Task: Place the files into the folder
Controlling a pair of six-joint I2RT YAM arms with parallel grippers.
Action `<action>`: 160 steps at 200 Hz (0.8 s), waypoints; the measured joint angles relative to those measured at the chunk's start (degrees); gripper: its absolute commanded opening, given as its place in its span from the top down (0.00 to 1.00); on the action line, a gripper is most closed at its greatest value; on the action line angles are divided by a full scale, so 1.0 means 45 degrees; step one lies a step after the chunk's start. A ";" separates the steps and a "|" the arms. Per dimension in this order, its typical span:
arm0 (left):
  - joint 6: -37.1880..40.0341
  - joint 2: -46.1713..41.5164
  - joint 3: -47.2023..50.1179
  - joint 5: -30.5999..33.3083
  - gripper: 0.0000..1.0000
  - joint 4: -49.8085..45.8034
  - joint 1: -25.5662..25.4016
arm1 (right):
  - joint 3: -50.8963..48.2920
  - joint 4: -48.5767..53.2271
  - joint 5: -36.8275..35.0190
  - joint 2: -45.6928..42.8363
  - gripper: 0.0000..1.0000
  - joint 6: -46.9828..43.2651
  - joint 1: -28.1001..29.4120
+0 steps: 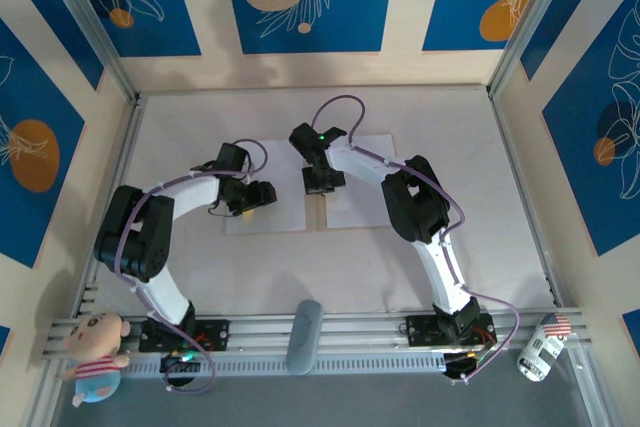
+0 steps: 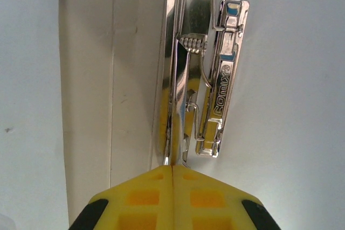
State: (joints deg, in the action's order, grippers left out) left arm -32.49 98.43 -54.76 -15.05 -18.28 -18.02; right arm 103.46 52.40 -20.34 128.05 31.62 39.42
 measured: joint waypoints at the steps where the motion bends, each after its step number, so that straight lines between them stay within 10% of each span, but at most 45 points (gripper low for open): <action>1: 0.0005 0.0000 -0.0005 0.0000 0.32 0.0000 0.0000 | 0.0000 -0.0005 0.0000 0.0000 0.95 0.0000 -0.0005; 160: 0.0000 0.0010 -0.0010 0.0000 0.32 0.0000 0.0000 | -0.0806 -0.0894 0.0860 -0.0267 0.94 0.0296 -0.0267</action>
State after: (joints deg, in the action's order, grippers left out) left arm -32.49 98.48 -54.81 -15.05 -18.28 -18.02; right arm 99.83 48.38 -16.47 126.85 32.95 38.22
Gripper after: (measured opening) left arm 0.681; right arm 0.068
